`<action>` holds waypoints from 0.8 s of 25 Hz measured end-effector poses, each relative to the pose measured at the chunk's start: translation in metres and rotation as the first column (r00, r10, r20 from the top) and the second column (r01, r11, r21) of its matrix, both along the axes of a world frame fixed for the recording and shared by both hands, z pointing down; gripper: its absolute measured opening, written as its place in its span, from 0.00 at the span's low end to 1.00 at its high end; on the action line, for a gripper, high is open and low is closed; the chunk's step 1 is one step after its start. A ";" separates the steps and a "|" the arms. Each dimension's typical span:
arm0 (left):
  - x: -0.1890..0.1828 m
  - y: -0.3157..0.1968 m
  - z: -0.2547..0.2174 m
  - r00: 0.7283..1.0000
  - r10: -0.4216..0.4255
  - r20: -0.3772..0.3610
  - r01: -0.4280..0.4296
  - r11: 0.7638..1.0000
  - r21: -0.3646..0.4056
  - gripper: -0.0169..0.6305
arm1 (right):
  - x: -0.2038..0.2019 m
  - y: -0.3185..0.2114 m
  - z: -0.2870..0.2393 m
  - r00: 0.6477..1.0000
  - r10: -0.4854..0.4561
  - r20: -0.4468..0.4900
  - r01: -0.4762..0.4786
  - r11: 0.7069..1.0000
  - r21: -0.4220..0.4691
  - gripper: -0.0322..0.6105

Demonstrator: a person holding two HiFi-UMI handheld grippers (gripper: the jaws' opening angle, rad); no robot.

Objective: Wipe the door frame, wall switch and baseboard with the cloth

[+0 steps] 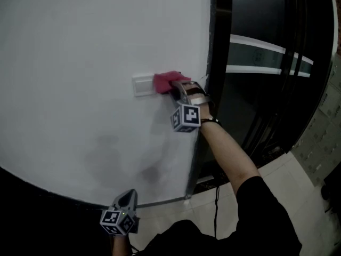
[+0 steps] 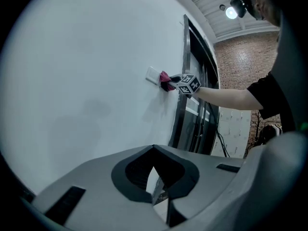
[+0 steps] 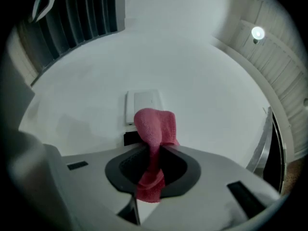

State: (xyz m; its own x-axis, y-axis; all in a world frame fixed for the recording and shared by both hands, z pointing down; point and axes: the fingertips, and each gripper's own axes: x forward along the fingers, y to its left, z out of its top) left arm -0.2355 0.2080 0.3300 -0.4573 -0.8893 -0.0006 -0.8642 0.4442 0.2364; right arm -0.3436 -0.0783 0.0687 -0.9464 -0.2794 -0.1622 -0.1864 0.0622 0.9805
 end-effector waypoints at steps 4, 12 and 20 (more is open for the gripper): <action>0.000 -0.003 0.000 1.000 0.005 -0.002 -0.005 1.000 0.002 0.03 | 0.000 -0.001 0.009 1.000 0.008 -0.008 -0.009 0.999 -0.032 0.15; 0.005 -0.003 0.001 1.000 0.014 -0.003 -0.014 1.000 -0.004 0.03 | 0.002 0.000 0.018 1.000 0.009 -0.023 -0.011 0.997 -0.072 0.15; 0.009 -0.001 0.003 1.000 0.014 0.003 -0.014 1.000 -0.026 0.03 | 0.000 0.003 0.036 0.998 -0.002 -0.059 -0.006 0.990 -0.139 0.15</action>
State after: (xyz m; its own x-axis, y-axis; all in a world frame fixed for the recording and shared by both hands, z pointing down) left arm -0.2270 0.2069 0.3334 -0.4452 -0.8952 0.0216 -0.8708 0.4385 0.2224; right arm -0.3437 -0.0755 0.1049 -0.9525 -0.2971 -0.0661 -0.1293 0.1982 0.9716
